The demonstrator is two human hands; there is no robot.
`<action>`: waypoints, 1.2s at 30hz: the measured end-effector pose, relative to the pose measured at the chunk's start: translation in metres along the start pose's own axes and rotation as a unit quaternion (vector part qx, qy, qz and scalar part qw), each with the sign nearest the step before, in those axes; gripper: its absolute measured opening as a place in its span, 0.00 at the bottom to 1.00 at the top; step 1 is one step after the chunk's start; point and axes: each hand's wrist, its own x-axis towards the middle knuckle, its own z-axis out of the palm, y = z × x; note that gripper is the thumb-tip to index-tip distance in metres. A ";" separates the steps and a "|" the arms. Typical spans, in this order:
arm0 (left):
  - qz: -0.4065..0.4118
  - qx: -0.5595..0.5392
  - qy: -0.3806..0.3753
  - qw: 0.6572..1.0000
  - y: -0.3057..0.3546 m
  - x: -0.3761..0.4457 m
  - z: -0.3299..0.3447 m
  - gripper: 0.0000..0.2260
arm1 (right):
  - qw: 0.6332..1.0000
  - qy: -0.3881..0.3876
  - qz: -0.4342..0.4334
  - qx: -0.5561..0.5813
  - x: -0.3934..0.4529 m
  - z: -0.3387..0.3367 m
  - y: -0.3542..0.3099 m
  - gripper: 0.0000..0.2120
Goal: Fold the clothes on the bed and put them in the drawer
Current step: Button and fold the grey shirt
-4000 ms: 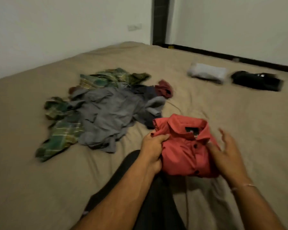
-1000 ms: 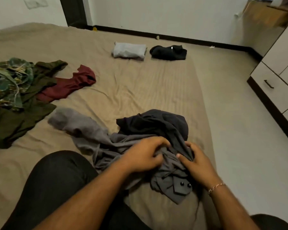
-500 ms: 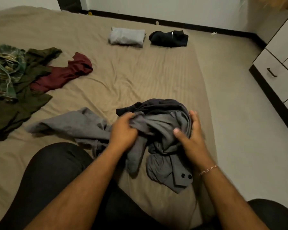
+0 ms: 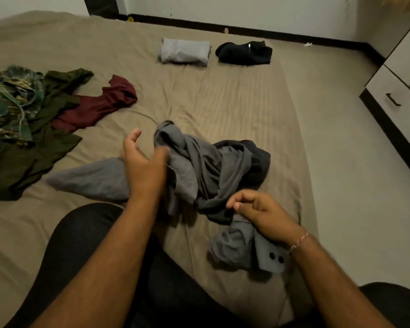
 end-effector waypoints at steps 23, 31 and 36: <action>-0.074 -0.080 -0.168 0.980 0.031 0.021 0.008 0.13 | 0.950 0.234 -0.045 0.200 0.021 -0.033 -0.065 0.05; -0.028 0.045 -0.029 0.998 -0.018 0.011 0.010 0.14 | 0.907 0.413 -0.050 -0.065 0.001 -0.030 -0.020 0.09; 0.186 0.165 -0.331 0.910 -0.004 -0.020 0.017 0.08 | 0.889 0.165 -0.234 -0.357 -0.014 -0.001 -0.054 0.25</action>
